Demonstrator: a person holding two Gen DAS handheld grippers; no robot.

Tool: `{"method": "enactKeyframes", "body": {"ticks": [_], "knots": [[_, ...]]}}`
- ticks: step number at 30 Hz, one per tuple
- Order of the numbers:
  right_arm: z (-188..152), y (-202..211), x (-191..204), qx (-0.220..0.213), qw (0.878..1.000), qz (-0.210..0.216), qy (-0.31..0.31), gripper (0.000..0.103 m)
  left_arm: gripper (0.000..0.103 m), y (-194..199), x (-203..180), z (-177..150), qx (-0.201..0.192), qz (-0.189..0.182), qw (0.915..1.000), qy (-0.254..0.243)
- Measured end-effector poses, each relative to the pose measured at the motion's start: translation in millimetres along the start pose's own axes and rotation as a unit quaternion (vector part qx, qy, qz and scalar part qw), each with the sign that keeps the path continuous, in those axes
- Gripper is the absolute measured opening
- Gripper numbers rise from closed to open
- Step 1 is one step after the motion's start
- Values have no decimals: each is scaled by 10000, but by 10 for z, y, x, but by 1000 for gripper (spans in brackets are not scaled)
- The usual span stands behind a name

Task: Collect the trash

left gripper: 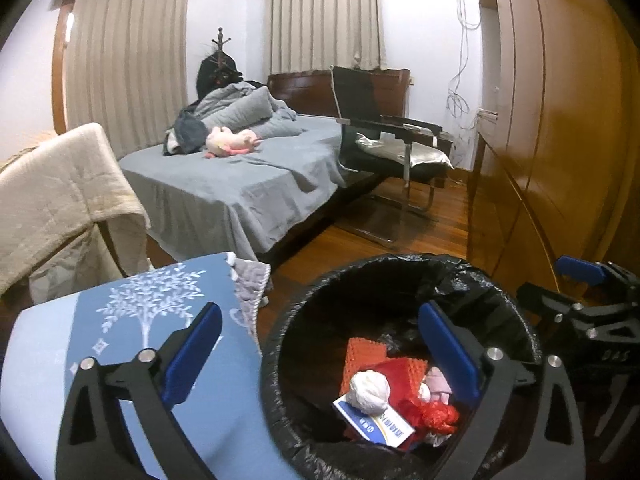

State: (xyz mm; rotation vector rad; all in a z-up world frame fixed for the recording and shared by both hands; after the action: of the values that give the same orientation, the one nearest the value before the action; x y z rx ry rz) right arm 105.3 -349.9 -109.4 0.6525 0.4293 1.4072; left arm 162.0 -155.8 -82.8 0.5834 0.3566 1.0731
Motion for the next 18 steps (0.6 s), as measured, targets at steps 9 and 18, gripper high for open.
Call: {"method": "enactKeyframes", "body": {"ticks": [9, 18], "knots": [[146, 449, 262, -201, 9994, 215, 163, 98, 97, 447, 95, 13, -143, 226, 9995, 152], [145, 676, 461, -217, 9986, 341, 330, 98, 97, 758, 147, -2, -265, 364, 9986, 277]]}}
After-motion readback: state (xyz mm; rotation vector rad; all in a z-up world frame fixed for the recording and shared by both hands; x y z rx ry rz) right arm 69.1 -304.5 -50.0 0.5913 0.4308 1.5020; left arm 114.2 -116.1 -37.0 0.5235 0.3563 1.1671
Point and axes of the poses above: each gripper's, at about its wrist camera, not at the fingertips, and y roughly against the way its jaws point, x to its left, z to its top, the point moved 4 cm from there along -y, roughly the way its jaws point, and after that the axes turned 5 degrees about x, right-handed, at the moved point
